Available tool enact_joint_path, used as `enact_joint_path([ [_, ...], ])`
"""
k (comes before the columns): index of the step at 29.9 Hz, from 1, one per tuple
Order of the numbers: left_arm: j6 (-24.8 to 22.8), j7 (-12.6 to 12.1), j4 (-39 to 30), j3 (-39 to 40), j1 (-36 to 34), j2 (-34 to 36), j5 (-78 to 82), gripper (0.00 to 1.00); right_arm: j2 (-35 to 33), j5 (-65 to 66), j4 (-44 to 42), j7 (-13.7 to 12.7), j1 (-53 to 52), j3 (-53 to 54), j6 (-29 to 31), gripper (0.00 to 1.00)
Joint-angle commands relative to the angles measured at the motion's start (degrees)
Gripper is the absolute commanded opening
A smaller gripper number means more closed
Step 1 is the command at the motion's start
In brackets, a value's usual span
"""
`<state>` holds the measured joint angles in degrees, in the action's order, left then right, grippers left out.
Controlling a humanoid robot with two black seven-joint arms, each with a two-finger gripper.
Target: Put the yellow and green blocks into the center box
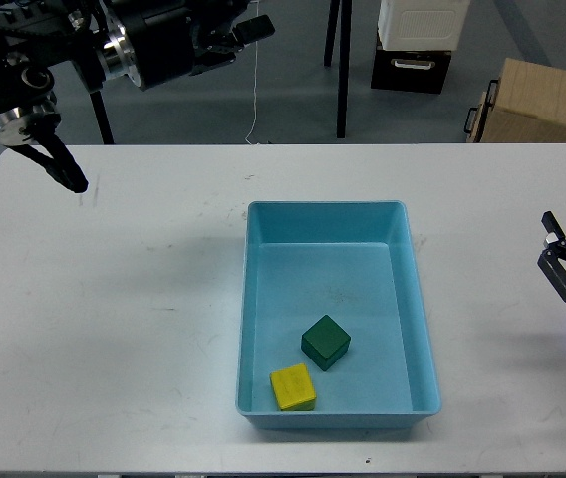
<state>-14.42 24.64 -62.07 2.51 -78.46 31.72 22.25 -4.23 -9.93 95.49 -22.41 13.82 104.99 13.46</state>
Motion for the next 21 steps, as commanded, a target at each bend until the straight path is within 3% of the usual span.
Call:
enact_joint_path([
  [1,-1.7,0.8,0.1,13.4,8.1,0.5,-0.1,1.0,-0.1,0.0,0.0,0.0,0.0,0.0,0.0,1.0],
  [6,-3.0,3.4,-0.7,26.6,15.8,-1.3,-4.1,1.0,-0.1,0.0,-0.1,0.0,0.0,0.0,0.0,1.0],
  [13,-5.2,3.2,-1.1,47.1,29.0,-2.3,-13.1,1.0,0.0,0.2,0.0,0.0,-0.3,-0.1,0.9,1.0],
  [16,-5.4,-1.3,-3.7,55.8,36.1,-4.0,-13.1,1.0,0.1,0.6,0.1,0.0,-0.3,-0.3,1.5,1.0],
  [21,-4.9,-13.4,-11.3,72.6,52.2,-9.1,-13.6,1.0,1.8,0.9,0.9,0.0,0.2,-0.6,1.5,1.0],
])
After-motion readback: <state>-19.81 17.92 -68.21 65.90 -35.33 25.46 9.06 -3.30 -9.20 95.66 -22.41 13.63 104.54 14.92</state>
